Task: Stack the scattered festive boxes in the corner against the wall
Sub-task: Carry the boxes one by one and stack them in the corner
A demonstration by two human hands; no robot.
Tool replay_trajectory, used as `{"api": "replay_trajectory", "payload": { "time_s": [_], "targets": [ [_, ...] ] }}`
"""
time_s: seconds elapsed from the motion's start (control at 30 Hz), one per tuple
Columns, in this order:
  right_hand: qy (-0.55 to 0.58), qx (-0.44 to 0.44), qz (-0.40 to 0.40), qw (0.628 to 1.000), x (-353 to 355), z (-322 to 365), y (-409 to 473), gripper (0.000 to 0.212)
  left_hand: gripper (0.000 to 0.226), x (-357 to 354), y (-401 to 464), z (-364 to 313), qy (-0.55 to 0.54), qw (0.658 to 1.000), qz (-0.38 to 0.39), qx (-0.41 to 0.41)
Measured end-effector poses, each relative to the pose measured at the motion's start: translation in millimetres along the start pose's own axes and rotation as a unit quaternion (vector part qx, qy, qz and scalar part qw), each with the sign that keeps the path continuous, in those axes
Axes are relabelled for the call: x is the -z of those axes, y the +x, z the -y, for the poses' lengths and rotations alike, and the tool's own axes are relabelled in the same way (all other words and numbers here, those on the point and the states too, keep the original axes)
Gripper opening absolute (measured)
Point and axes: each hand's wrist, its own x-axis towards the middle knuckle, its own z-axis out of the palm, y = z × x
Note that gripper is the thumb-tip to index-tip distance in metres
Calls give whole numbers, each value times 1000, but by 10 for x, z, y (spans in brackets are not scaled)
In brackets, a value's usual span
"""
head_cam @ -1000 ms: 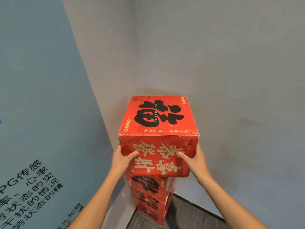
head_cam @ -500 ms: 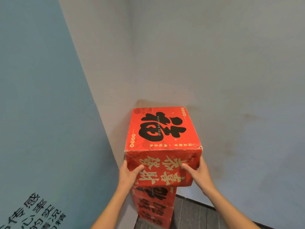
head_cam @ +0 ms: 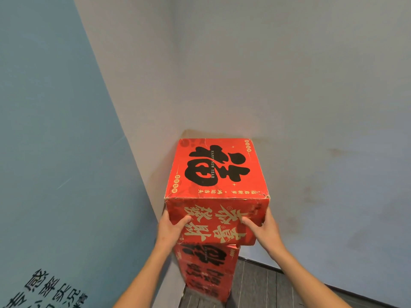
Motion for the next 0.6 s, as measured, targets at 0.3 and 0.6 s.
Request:
{"api": "replay_trajectory", "payload": {
  "time_s": [0.3,0.6],
  "targets": [
    [-2,12,44,999,91,32,41,75,61,3,-28,-95,37,999,4,0],
    [-40,3,95,995,377,41,69,80,51,-80,-301,-23,23,994,-85,70]
  ]
}}
